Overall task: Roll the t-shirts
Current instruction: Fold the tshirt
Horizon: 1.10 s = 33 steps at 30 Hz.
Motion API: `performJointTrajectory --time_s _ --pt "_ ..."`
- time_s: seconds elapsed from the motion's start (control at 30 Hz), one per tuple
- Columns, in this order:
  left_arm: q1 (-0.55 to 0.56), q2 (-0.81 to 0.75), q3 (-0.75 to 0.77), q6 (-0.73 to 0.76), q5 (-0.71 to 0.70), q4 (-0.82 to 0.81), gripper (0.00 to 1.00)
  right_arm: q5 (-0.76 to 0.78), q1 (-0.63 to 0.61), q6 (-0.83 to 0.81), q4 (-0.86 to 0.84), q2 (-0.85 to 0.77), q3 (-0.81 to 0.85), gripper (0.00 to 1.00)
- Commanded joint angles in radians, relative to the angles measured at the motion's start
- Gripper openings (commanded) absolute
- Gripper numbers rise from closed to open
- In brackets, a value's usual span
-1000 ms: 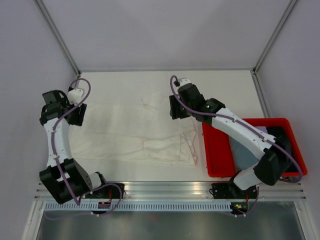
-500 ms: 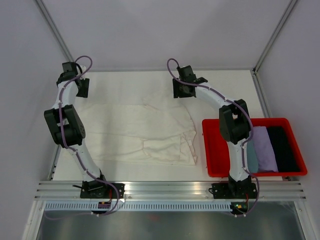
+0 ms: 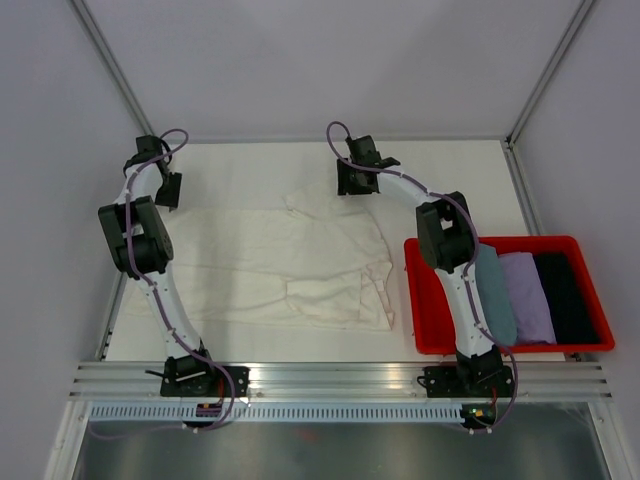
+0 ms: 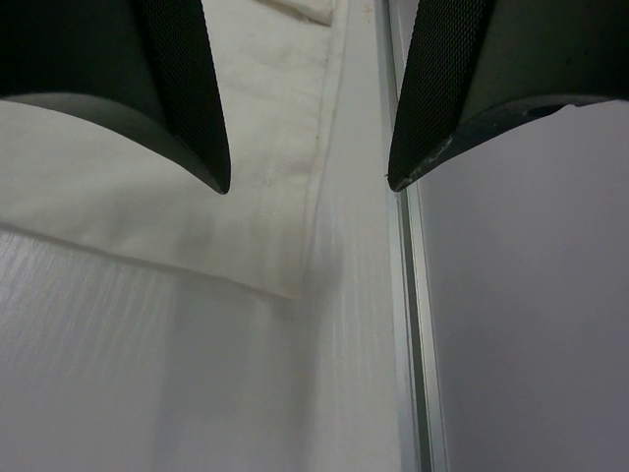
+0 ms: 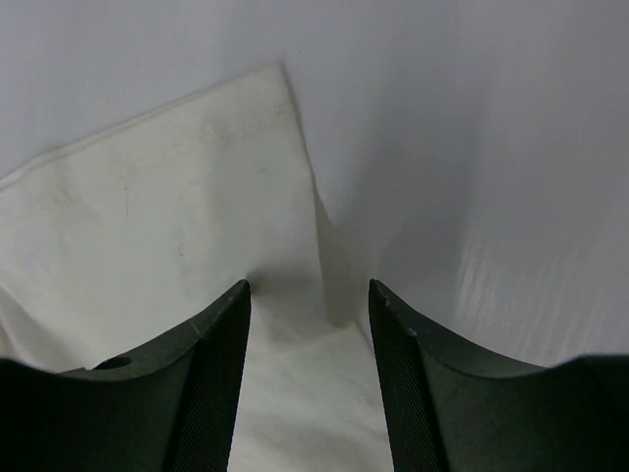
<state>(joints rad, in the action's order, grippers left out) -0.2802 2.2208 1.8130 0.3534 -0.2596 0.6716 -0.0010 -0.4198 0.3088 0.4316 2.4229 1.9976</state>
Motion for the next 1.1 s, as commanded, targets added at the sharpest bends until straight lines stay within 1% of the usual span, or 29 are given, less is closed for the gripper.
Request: performJointTrajectory --time_s 0.0,0.07,0.13,0.2,0.23,0.27,0.37,0.47,0.53,0.57,0.73,0.8,0.9,0.93,1.03,1.07 --pt "-0.008 0.022 0.046 -0.025 0.026 0.005 0.69 -0.039 -0.002 0.024 -0.02 0.028 -0.014 0.57" --pt "-0.013 0.031 0.049 -0.022 0.057 0.023 0.63 -0.054 -0.002 0.026 -0.039 0.022 -0.029 0.56" --pt "-0.013 0.034 0.048 -0.019 0.091 0.036 0.6 -0.085 -0.004 0.039 -0.054 0.016 -0.043 0.54" --pt "-0.02 0.037 0.051 -0.017 0.138 0.063 0.57 -0.091 -0.004 0.067 -0.073 0.005 -0.066 0.5" --pt "-0.022 0.036 0.057 -0.017 0.189 0.081 0.55 -0.09 -0.004 0.072 -0.079 0.001 -0.072 0.48" --pt "-0.024 0.03 0.058 -0.025 0.216 0.11 0.56 -0.093 -0.004 0.075 -0.082 -0.004 -0.086 0.48" --pt "-0.034 0.005 0.022 -0.066 0.255 0.112 0.56 -0.09 -0.004 0.059 -0.076 -0.024 -0.108 0.48" --pt "-0.04 0.0 0.003 -0.109 0.246 0.082 0.6 -0.074 -0.004 0.046 -0.09 -0.056 -0.149 0.47" --pt "-0.043 0.011 0.0 -0.139 0.205 0.045 0.6 -0.071 -0.004 0.047 -0.103 -0.073 -0.171 0.47" --pt "-0.043 0.016 0.002 -0.161 0.206 0.039 0.6 -0.07 -0.004 0.049 -0.106 -0.087 -0.189 0.46" --pt "-0.048 0.017 -0.024 -0.217 0.279 0.017 0.6 -0.053 -0.004 0.044 -0.116 -0.119 -0.217 0.45" --pt "-0.05 0.017 -0.043 -0.22 0.273 -0.003 0.59 -0.057 -0.004 0.053 -0.126 -0.125 -0.227 0.43" --pt "-0.048 0.033 -0.049 -0.208 0.264 -0.012 0.52 -0.071 -0.004 0.068 -0.137 -0.117 -0.224 0.38" --pt "-0.048 0.036 -0.052 -0.205 0.241 -0.012 0.44 -0.071 -0.005 0.072 -0.14 -0.116 -0.226 0.37" --pt "-0.047 0.046 -0.05 -0.188 0.24 -0.017 0.34 -0.074 -0.008 0.078 -0.14 -0.107 -0.23 0.3" --pt "-0.047 0.051 -0.05 -0.186 0.241 -0.018 0.32 -0.076 -0.008 0.078 -0.142 -0.107 -0.232 0.3"
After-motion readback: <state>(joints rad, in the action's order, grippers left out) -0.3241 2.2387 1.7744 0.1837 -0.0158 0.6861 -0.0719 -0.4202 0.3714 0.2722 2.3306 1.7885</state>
